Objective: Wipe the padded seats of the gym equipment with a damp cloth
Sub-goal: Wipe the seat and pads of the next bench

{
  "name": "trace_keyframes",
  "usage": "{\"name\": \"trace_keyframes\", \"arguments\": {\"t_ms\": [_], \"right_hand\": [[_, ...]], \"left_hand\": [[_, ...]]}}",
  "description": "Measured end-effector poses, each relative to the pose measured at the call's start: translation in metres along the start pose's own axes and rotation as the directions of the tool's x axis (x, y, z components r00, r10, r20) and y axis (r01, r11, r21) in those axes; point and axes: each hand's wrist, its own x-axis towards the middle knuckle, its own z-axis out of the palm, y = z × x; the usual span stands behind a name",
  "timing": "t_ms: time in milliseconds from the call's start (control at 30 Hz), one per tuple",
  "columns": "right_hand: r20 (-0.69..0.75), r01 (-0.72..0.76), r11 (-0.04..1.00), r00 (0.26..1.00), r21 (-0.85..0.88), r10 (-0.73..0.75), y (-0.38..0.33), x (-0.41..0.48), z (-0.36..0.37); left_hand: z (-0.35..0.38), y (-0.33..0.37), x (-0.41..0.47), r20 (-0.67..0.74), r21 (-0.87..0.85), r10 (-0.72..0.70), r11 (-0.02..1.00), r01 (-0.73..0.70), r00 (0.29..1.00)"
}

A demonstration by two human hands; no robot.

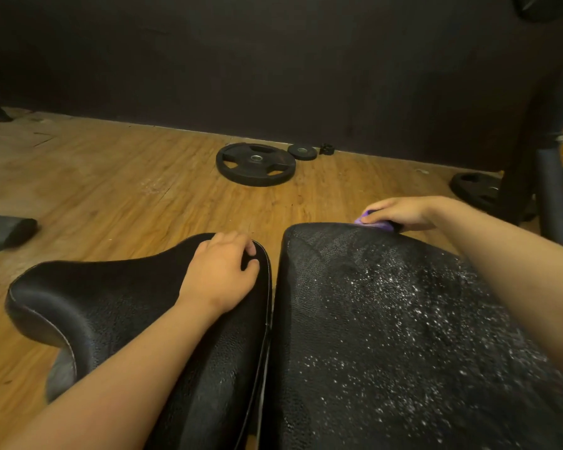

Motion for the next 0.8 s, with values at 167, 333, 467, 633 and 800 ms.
{"name": "trace_keyframes", "arguments": {"t_ms": [167,333,467,633,800], "right_hand": [[-0.103,-0.087,0.992,0.99,0.094,0.097,0.061,-0.035,-0.014],[-0.19,-0.125,0.978,0.969,0.167,0.157,0.105,-0.058,-0.016],[-0.233,-0.169,0.958,0.946,0.232,0.224,0.128,-0.068,-0.017],[-0.298,-0.179,0.933,0.914,0.313,0.276,0.144,-0.086,-0.009],[-0.409,-0.127,0.95,0.881,0.284,0.24,0.143,-0.092,0.0]], "left_hand": [[-0.002,0.001,0.001,0.024,0.02,0.006,1.0,-0.006,1.0],[-0.005,0.004,0.001,0.052,0.035,-0.001,0.999,-0.001,0.999],[-0.006,0.007,-0.001,0.054,0.044,0.0,0.999,-0.002,0.999],[-0.008,0.008,0.0,0.067,0.054,-0.016,0.998,0.012,0.998],[-0.009,0.01,-0.002,0.068,0.046,-0.024,0.999,0.021,0.997]]}}
